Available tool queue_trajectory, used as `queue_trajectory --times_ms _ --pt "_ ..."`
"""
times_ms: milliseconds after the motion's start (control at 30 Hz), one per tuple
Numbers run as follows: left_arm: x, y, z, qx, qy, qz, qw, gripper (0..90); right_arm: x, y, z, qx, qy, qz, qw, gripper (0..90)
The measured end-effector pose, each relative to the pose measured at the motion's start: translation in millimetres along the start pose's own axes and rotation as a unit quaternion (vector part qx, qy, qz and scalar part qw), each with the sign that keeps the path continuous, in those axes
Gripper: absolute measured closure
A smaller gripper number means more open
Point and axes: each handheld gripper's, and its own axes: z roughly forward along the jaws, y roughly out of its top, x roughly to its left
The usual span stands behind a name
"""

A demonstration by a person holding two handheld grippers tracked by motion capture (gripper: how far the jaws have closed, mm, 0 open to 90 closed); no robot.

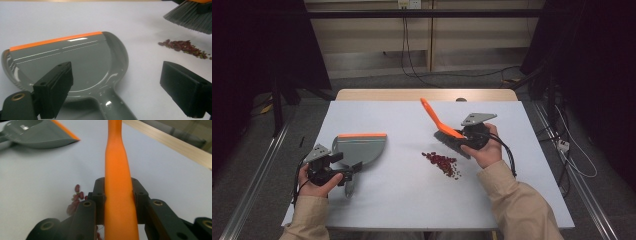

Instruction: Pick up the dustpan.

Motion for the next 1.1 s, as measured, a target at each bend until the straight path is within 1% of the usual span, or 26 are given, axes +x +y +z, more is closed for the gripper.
queue_trajectory --times_ms 33,67,133,200,233,267,300,367,400,433,467,500,567,633,667,700,733,767,800,833,1000,1033,1100 --pt "0.0 0.1 -0.2 -0.002 -0.002 0.001 1.0000 11.4 1.9 -4.6 -4.1 -0.001 -0.016 0.025 0.9996 71.0" --pt "-0.3 0.1 0.3 -0.001 -0.007 0.002 1.0000 11.4 4.7 -9.5 -7.7 -0.001 -0.030 0.043 0.9986 71.0" --pt "-1.6 0.0 1.8 -0.002 -0.015 -0.001 0.9999 11.4 11.0 -20.1 -12.8 -0.002 -0.057 0.081 0.9951 71.0" --pt "-2.7 0.8 2.7 -0.001 -0.023 0.002 0.9997 11.4 17.9 -29.1 -16.3 0.006 -0.087 0.098 0.9914 71.0" --pt "-3.6 1.1 2.9 -0.003 -0.024 0.003 0.9997 11.4 21.4 -32.9 -17.5 0.009 -0.096 0.104 0.9898 71.0" --pt "-4.2 1.5 2.9 -0.005 -0.026 0.005 0.9996 11.4 24.4 -36.0 -18.5 0.013 -0.098 0.111 0.9889 71.0" --pt "-5.1 1.7 2.6 -0.005 -0.025 0.006 0.9997 11.4 27.3 -38.8 -19.1 0.012 -0.107 0.120 0.9870 71.0" --pt "-7.0 2.2 2.5 -0.005 -0.026 0.009 0.9996 11.4 34.3 -41.8 -18.1 0.021 -0.124 0.106 0.9863 71.0" --pt "-7.9 2.2 2.8 -0.005 -0.026 0.009 0.9996 11.4 37.6 -43.5 -16.1 0.027 -0.133 0.110 0.9845 71.0" --pt "-8.5 2.1 2.9 -0.004 -0.026 0.010 0.9996 11.4 40.4 -46.0 -13.2 0.028 -0.139 0.111 0.9837 71.1" --pt "-9.1 1.9 3.0 -0.003 -0.026 0.012 0.9996 11.4 43.6 -47.1 -11.0 0.016 -0.145 0.108 0.9834 71.1" --pt "-9.5 1.5 3.1 -0.003 -0.025 0.011 0.9996 11.4 46.9 -46.3 -8.8 0.014 -0.153 0.110 0.9820 71.1" --pt "-9.5 0.8 2.8 -0.001 -0.024 0.011 0.9997 11.4 52.5 -43.2 -2.9 0.012 -0.155 0.111 0.9816 71.1" --pt "-9.3 0.5 1.9 -0.002 -0.023 0.011 0.9997 11.4 59.2 -40.3 4.2 0.006 -0.165 0.109 0.9802 71.1" --pt "-9.1 0.4 1.4 -0.002 -0.022 0.010 0.9997 11.4 61.5 -38.9 7.5 0.001 -0.162 0.113 0.9803 71.1" --pt "-8.6 0.3 0.8 -0.002 -0.022 0.010 0.9997 11.4 64.3 -37.7 10.7 -0.003 -0.168 0.112 0.9794 71.1" --pt "-8.3 0.1 0.3 -0.004 -0.022 0.008 0.9997 11.4 66.4 -36.1 13.9 -0.005 -0.172 0.106 0.9794 71.1" --pt "-7.4 0.1 -0.2 -0.002 -0.022 0.009 0.9997 11.4 67.5 -35.2 16.7 -0.009 -0.168 0.108 0.9798 71.2" --pt "-7.1 -0.2 -0.2 -0.004 -0.021 0.006 0.9998 11.4 68.3 -34.2 19.2 -0.013 -0.172 0.107 0.9791 71.1" --pt "-6.4 -0.6 -0.4 -0.003 -0.020 0.006 0.9998 11.4 69.1 -32.9 21.3 -0.013 -0.175 0.102 0.9792 71.1" --pt "-5.0 -0.4 0.0 -0.003 -0.020 0.006 0.9998 11.4 70.9 -30.7 26.3 -0.024 -0.164 0.108 0.9803 71.1" --pt "-4.9 -0.2 0.3 -0.003 -0.020 0.005 0.9998 11.4 70.9 -29.8 26.7 -0.022 -0.164 0.109 0.9803 71.1" --pt "-4.8 -0.1 0.5 -0.002 -0.019 0.006 0.9998 11.4 68.7 -28.6 25.8 -0.031 -0.159 0.109 0.9807 71.1"
